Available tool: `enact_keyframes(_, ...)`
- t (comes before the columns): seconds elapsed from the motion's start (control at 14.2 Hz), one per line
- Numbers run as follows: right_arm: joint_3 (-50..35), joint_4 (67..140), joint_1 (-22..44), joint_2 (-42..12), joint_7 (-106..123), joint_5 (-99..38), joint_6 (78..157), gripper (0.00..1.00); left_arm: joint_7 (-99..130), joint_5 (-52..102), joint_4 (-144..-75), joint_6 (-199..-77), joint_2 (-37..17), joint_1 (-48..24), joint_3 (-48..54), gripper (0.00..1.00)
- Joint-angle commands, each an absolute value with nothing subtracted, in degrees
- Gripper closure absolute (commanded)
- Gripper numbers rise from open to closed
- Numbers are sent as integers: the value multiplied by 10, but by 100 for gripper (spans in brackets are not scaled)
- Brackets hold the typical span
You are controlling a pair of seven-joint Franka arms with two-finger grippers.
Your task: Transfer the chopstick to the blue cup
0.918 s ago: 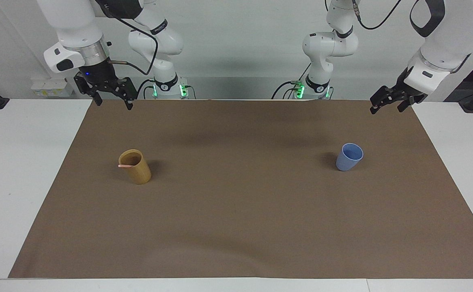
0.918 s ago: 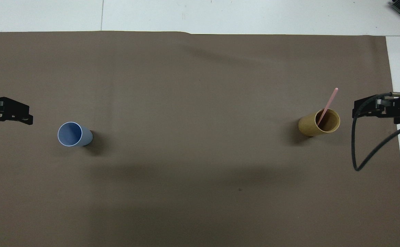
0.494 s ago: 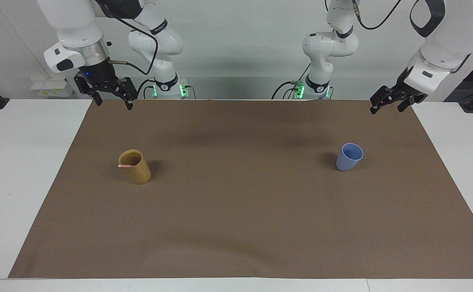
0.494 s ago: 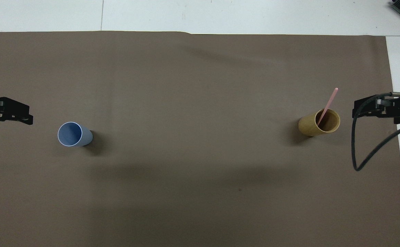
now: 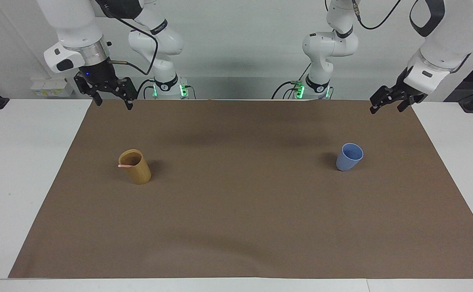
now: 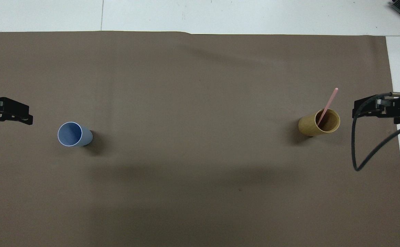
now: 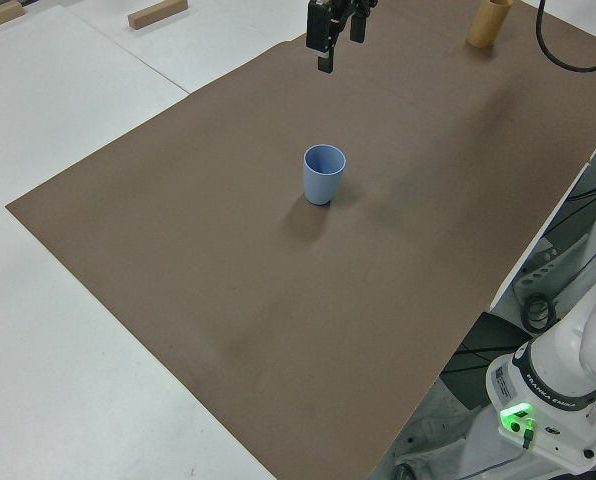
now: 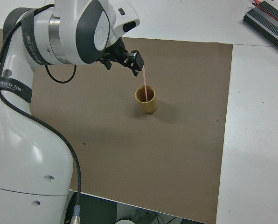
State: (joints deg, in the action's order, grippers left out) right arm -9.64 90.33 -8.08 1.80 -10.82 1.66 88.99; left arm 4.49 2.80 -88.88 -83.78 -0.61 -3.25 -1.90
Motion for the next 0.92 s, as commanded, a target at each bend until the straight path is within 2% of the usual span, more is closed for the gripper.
enact_keyframes(0.0, -98, 914, -89, 25, -90, 3, 897, 0, 39, 24, -886, -830, 1, -36, -18, 0)
enact_keyframes(0.85, -98, 914, -89, 25, -91, 3, 897, 0, -25, 15, -886, -836, 1, -38, -14, 0)
